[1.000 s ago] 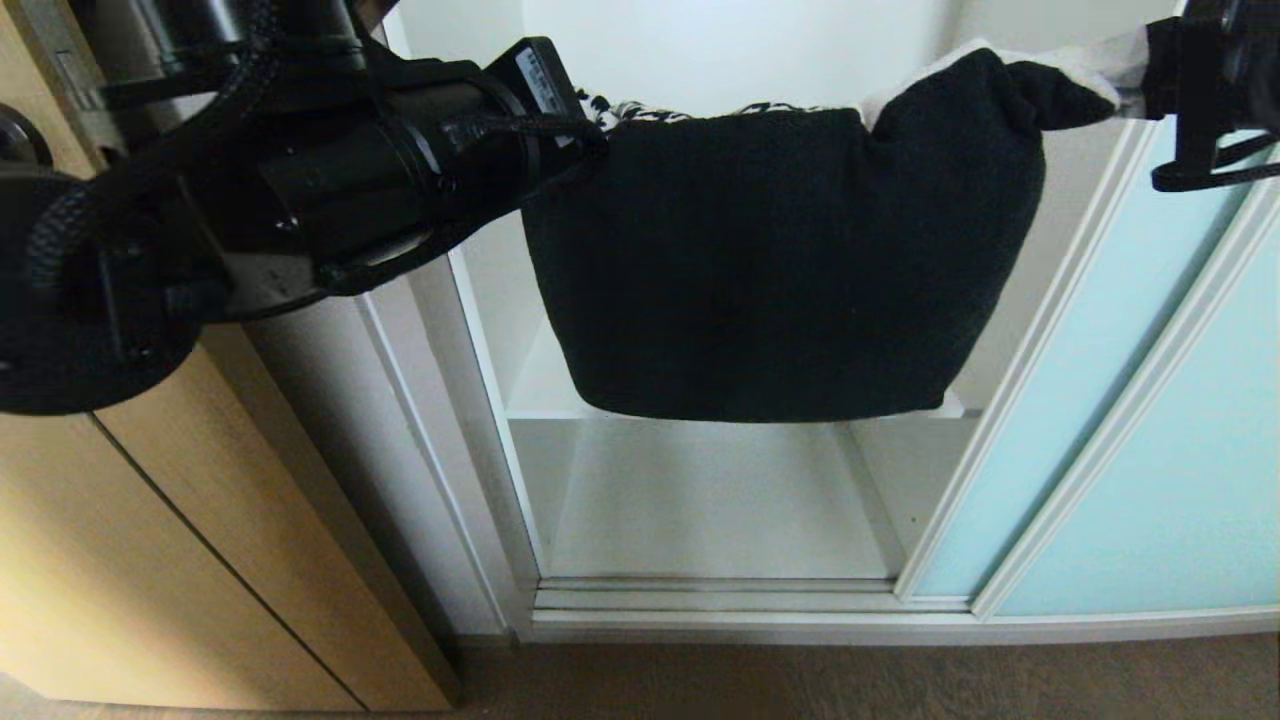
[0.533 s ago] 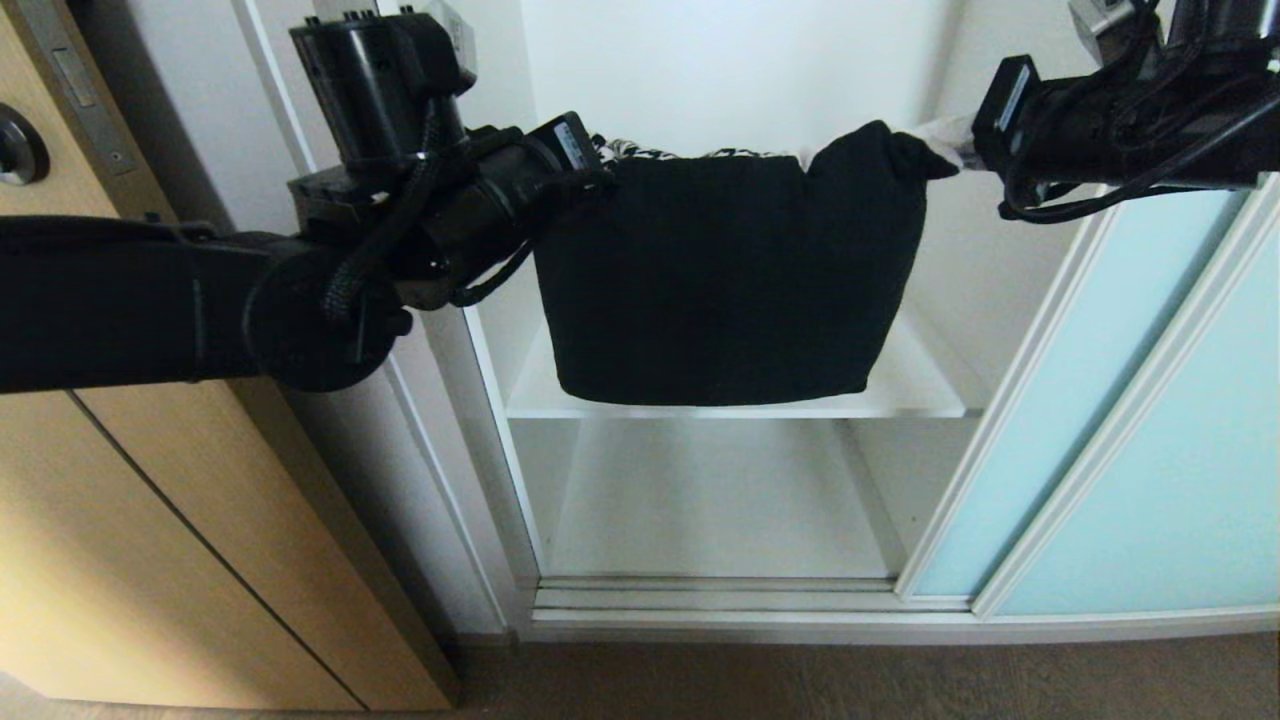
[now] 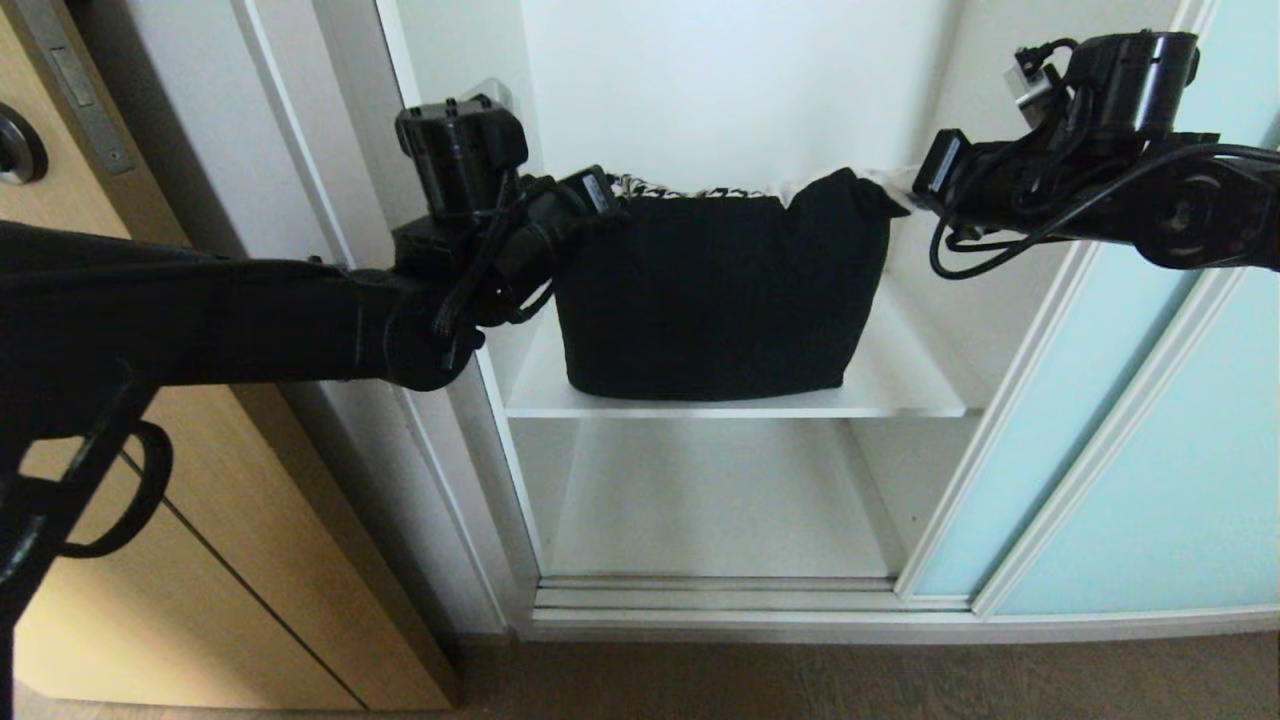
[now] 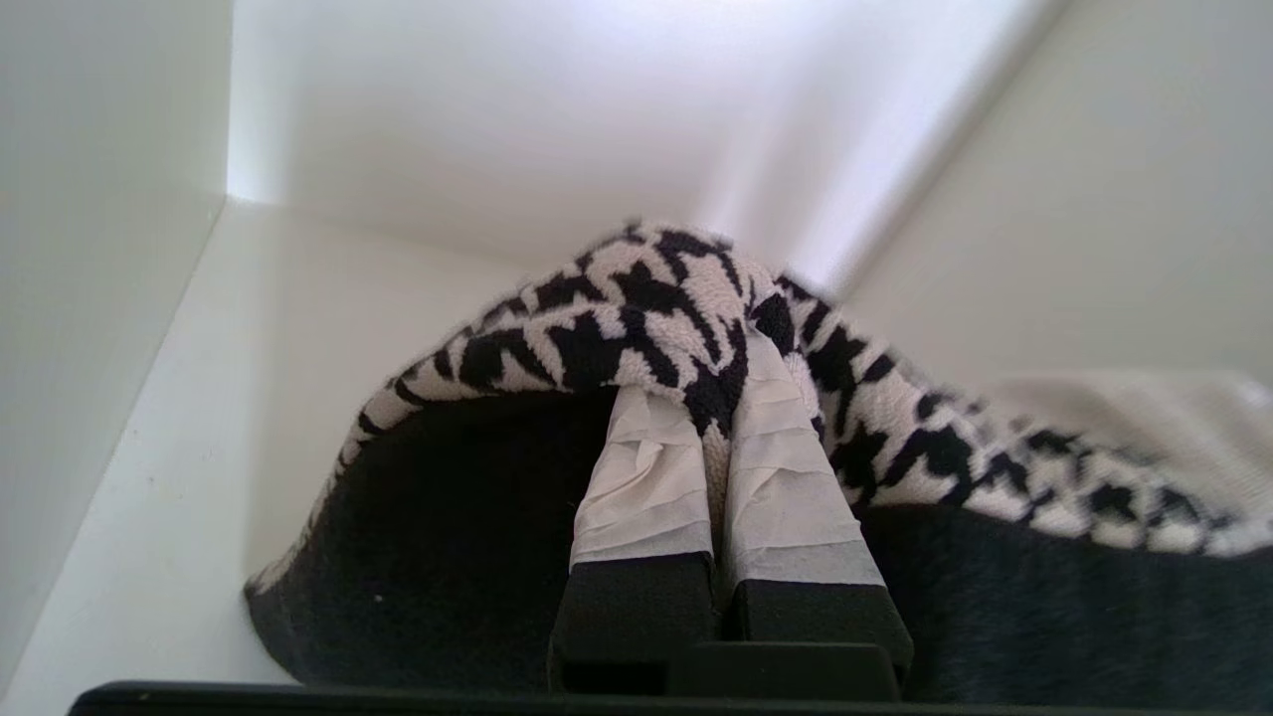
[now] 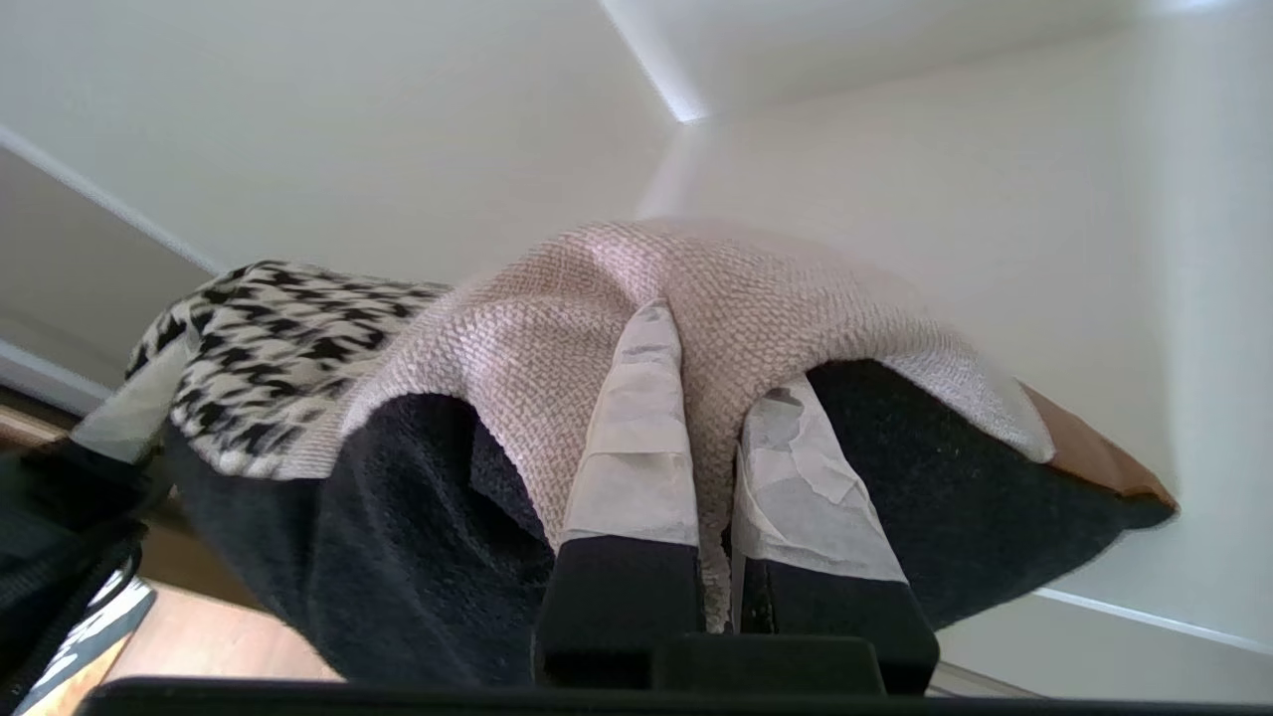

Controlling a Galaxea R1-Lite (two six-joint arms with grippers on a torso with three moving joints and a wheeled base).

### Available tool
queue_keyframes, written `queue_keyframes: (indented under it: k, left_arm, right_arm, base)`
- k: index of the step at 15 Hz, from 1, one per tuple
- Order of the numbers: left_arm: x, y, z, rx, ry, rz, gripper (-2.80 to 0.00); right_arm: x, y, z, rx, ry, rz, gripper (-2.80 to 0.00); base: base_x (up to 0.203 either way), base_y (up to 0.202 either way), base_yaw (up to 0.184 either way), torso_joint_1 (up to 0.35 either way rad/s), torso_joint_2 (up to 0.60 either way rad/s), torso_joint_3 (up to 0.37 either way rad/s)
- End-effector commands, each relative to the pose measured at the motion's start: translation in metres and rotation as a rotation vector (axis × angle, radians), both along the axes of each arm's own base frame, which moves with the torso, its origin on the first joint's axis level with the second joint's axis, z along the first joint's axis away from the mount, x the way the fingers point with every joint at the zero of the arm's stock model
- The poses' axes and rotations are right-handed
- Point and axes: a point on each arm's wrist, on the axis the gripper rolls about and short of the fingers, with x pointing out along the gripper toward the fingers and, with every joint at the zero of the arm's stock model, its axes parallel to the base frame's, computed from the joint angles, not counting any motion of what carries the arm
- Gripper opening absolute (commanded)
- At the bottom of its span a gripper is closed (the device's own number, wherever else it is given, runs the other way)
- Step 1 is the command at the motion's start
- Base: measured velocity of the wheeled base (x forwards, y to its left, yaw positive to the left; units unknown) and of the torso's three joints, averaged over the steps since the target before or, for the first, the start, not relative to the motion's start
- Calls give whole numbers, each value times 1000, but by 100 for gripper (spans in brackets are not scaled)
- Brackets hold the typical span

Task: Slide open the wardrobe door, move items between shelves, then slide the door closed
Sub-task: Place the pillow on the higher shelf

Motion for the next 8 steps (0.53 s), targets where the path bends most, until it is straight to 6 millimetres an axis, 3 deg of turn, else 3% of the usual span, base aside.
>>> queue_keyframes:
  k: [1,4,8]
  left_arm:
    - [19,-8,-37,33,53,7,-280]
    - [31,-14,-64,61,104,4,-280]
    - [27,-13,-92,105,201,-1,-280]
  right_arm:
    - [12,-8,-16,-2,51,-19,-280]
    - [23,-21,-36,-7,121,-50,-280]
    - [23,-30,-60,-16,223,-64,-280]
  base:
    - [0,0,0,0,0,0]
    - [0,0,0,0,0,0]
    - [0,0,0,0,0,0]
